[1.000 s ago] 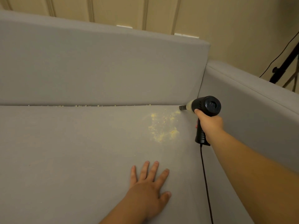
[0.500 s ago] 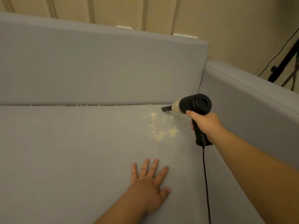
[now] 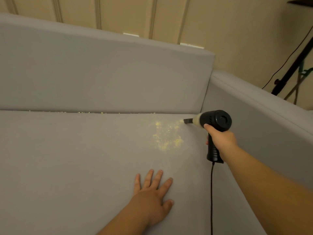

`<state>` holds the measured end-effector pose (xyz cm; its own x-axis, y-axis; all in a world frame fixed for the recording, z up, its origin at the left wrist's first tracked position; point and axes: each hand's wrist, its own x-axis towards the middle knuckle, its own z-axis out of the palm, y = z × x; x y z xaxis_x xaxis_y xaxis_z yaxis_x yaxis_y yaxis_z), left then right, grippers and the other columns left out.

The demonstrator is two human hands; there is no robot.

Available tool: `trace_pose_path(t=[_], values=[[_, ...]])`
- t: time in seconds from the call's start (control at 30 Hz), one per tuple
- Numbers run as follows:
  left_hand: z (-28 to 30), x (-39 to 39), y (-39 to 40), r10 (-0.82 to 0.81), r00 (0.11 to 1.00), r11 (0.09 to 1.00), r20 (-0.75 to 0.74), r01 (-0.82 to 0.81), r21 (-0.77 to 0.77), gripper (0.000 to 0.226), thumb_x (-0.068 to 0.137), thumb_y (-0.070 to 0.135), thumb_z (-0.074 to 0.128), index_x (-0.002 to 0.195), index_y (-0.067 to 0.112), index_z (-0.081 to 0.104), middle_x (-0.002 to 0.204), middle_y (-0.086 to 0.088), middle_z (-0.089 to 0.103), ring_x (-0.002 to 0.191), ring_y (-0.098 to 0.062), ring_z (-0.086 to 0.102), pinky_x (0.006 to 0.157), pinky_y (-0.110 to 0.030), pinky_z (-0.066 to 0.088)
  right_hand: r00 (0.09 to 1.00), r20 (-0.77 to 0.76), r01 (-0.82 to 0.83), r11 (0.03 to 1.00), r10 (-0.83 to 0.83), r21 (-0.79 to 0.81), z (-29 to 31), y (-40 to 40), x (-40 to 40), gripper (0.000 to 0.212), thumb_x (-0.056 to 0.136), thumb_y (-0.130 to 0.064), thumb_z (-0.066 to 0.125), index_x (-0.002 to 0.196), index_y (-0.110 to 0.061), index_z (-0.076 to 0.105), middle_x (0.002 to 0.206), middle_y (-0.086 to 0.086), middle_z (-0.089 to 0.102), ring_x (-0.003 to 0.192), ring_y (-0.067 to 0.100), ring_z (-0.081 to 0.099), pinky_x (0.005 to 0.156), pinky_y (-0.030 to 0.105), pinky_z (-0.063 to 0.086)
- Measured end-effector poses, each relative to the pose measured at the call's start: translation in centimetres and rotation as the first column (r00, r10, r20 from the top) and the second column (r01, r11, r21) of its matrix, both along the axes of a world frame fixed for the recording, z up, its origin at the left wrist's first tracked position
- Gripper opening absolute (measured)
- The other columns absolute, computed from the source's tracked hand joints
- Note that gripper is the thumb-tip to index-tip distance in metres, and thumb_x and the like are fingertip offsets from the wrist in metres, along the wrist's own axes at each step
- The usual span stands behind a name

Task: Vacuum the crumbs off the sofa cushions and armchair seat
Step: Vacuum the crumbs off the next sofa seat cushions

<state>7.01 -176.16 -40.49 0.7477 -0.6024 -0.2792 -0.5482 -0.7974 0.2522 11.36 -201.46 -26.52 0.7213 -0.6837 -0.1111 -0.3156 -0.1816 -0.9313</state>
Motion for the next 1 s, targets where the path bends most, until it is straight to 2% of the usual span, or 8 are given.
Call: trace_pose_path(t=[0.1,0.2,0.37,0.53,0.63,0.8,0.9,1.0], values=[[0.2,0.0,0.0,0.000,1.000,1.000,-0.008,0.000,0.016,0.070,0.102,0.067,0.024,0.160,0.050,-0.012,0.169,0.009,-0.026,0.154,-0.024,-0.031,0.118,-0.063,-0.022,0.999,-0.008,-0.032,0.999,0.032,-0.023,0.1,0.2,0.5,0.032,0.088,-0.039,0.081,0.100,-0.012,0.069,0.082,0.013,0.073,0.085,0.033,0.074,0.089,0.050,0.061],[0.4,-0.1,0.0,0.000,1.000,1.000,-0.015,0.000,0.013,0.071,0.102,0.066,0.026,0.160,0.050,-0.012,0.169,0.008,-0.027,0.154,-0.024,-0.031,0.118,-0.063,-0.022,1.000,0.008,-0.003,0.999,0.003,-0.047,0.3,0.6,1.3,0.028,0.086,-0.040,0.081,0.092,-0.016,0.068,0.078,0.012,0.072,0.091,0.038,0.075,0.093,0.055,0.060],[0.0,0.0,0.0,0.000,1.000,1.000,-0.013,0.000,0.005,0.072,0.101,0.066,0.026,0.159,0.050,-0.013,0.169,0.008,-0.027,0.153,-0.024,-0.032,0.117,-0.062,-0.023,1.000,0.014,0.004,0.999,-0.003,-0.039,-0.2,1.0,2.1,0.028,0.086,-0.041,0.081,0.090,-0.017,0.067,0.084,0.014,0.073,0.092,0.038,0.075,0.094,0.054,0.060],[-0.1,0.1,-0.2,-0.002,1.000,1.000,-0.013,0.002,0.010,0.072,0.101,0.066,0.025,0.159,0.050,-0.014,0.169,0.008,-0.027,0.154,-0.024,-0.032,0.117,-0.062,-0.024,0.999,-0.009,-0.054,0.998,0.053,-0.039,-0.4,1.1,1.7,0.031,0.088,-0.039,0.081,0.102,-0.013,0.070,0.087,0.014,0.074,0.081,0.031,0.074,0.088,0.049,0.061],[-0.3,0.2,-0.1,0.001,1.000,1.000,-0.005,-0.001,0.007,0.071,0.101,0.067,0.025,0.159,0.052,-0.014,0.169,0.009,-0.027,0.154,-0.024,-0.031,0.117,-0.062,-0.024,0.997,-0.008,-0.075,0.996,0.075,-0.039,-0.2,1.1,1.6,0.032,0.090,-0.038,0.080,0.104,-0.011,0.070,0.087,0.013,0.073,0.075,0.026,0.072,0.076,0.039,0.060],[-0.1,0.2,-0.2,-0.005,1.000,1.000,-0.001,0.005,0.021,0.071,0.101,0.067,0.024,0.159,0.051,-0.014,0.169,0.009,-0.026,0.154,-0.025,-0.030,0.117,-0.062,-0.024,0.986,-0.036,-0.163,0.985,0.161,-0.062,-0.5,2.0,1.7,0.032,0.090,-0.040,0.079,0.103,-0.012,0.071,0.088,0.012,0.076,0.078,0.024,0.073,0.073,0.036,0.058],[-0.3,0.1,0.0,-0.010,1.000,1.000,-0.008,0.010,0.016,0.071,0.101,0.067,0.025,0.159,0.051,-0.013,0.169,0.009,-0.026,0.154,-0.025,-0.031,0.117,-0.062,-0.024,0.982,-0.037,-0.186,0.977,0.183,-0.105,-0.7,2.4,2.0,0.031,0.089,-0.040,0.079,0.102,-0.013,0.072,0.087,0.012,0.076,0.078,0.024,0.074,0.076,0.038,0.060],[-0.3,0.1,0.0,-0.007,1.000,1.000,-0.001,0.007,0.005,0.071,0.101,0.068,0.025,0.159,0.051,-0.013,0.170,0.009,-0.025,0.154,-0.025,-0.030,0.117,-0.062,-0.023,0.992,-0.010,-0.124,0.981,0.124,-0.152,-0.5,2.1,2.2,0.027,0.087,-0.042,0.080,0.097,-0.018,0.071,0.081,0.010,0.076,0.080,0.028,0.075,0.084,0.046,0.063]])
